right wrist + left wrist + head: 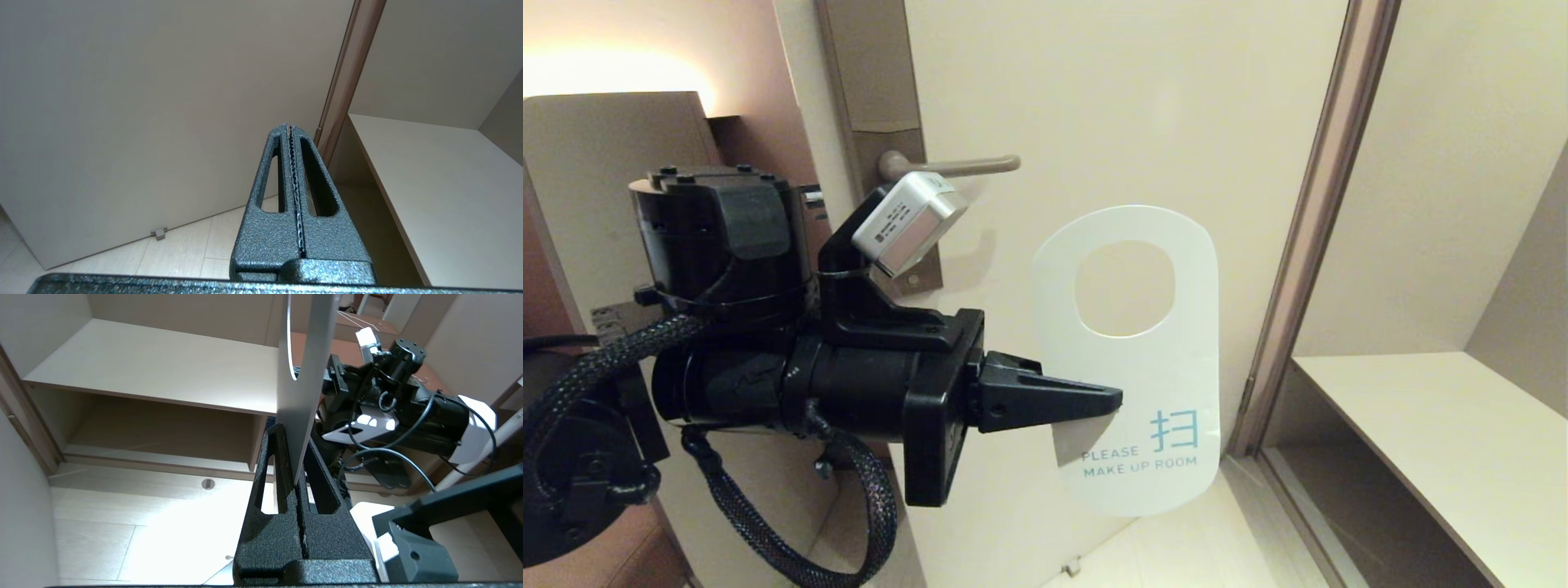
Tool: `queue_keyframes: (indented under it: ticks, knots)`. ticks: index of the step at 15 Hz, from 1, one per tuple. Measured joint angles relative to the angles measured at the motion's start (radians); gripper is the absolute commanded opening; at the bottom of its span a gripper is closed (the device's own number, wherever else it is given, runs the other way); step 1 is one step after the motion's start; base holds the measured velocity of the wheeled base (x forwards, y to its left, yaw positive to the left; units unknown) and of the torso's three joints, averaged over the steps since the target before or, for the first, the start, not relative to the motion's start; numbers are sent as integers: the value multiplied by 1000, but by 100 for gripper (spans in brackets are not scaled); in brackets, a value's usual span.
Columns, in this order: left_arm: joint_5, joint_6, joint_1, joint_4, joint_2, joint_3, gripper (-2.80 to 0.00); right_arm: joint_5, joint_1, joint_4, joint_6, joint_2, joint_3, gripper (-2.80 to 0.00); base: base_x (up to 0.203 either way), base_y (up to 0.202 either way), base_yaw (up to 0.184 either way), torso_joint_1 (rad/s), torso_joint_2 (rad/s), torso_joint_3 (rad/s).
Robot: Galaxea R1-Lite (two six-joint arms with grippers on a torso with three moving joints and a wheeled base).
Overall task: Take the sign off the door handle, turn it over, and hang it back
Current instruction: Hand it to the other hand
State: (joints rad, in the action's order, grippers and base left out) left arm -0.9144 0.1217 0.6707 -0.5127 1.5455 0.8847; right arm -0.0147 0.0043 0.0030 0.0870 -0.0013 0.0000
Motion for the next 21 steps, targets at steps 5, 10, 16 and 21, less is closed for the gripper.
queue_keyframes:
  ticks: [5,10,16,21]
  knots:
    - [-7,0,-23,-13,18,-1,-280,-28,0,109,-8,16,-92,-280,0,0,0,0,0,0]
    - [-10,1,-26,-63,55,14,-280,-40,6,112,-22,203,-232,-280,0,0,0,0,0,0]
    - [-127,2,-35,-79,152,95,-280,-249,13,18,-5,602,-459,-280,0,0,0,0,0,0]
    - [-220,3,-35,-131,236,124,-280,-596,31,14,57,837,-564,-280,0,0,0,0,0,0]
